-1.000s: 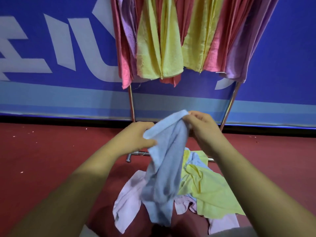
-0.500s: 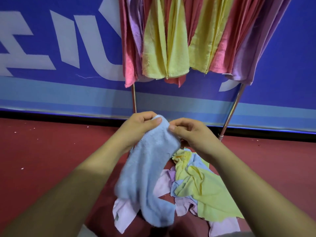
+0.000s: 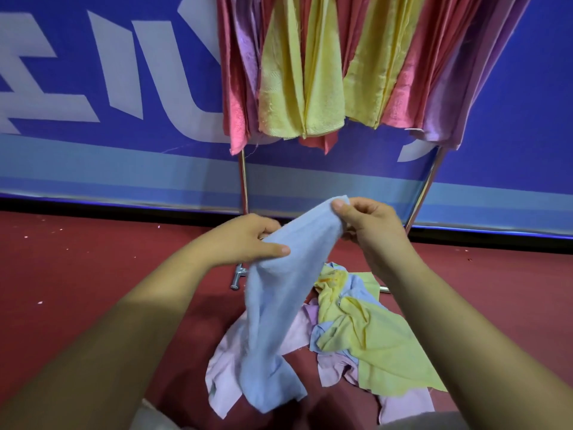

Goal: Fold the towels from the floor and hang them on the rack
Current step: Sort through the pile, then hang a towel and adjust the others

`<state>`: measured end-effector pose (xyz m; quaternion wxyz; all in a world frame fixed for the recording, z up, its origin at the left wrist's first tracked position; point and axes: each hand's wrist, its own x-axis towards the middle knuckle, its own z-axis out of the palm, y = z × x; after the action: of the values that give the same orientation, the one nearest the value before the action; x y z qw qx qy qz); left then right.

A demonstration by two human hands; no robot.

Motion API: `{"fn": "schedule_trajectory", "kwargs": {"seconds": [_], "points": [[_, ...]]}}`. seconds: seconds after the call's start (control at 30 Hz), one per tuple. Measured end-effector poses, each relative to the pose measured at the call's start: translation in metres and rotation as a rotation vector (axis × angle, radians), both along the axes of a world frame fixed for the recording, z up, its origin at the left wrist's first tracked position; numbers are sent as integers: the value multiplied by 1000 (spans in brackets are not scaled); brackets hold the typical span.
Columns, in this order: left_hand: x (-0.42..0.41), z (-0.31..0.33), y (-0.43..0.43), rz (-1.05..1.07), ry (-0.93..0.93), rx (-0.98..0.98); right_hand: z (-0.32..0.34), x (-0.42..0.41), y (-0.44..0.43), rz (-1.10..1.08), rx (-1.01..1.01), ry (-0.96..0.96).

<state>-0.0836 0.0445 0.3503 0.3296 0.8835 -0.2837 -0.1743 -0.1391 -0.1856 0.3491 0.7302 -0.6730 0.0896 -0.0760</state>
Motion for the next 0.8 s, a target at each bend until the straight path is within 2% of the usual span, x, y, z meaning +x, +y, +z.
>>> {"fn": "schedule_trajectory", "kwargs": {"seconds": [0.1, 0.2, 0.3, 0.4, 0.5, 0.6, 0.67, 0.73, 0.8], "points": [[7, -7, 18, -52, -49, 325, -3, 6, -16, -191, -67, 17], [12, -10, 31, -15, -3, 434, -8, 9, -28, -325, -130, 48], [12, -9, 29, 68, -118, 319, -12, 10, -32, -350, -240, 32], [9, -5, 17, 199, -165, 60, -11, 10, -26, -318, -343, -10], [7, -1, 7, 307, -52, -251, -6, 6, -19, -234, -409, -39], [0, 3, 0, 281, 206, -550, -6, 3, -14, -131, -389, -43], [-4, 4, -2, 197, 248, -571, -8, 3, -10, -96, -400, -43], [-6, 2, -4, 125, 111, -439, -9, 3, -6, -56, -330, -54], [-9, 2, -7, 138, -75, -337, -8, 2, -3, -15, -286, -79]]}}
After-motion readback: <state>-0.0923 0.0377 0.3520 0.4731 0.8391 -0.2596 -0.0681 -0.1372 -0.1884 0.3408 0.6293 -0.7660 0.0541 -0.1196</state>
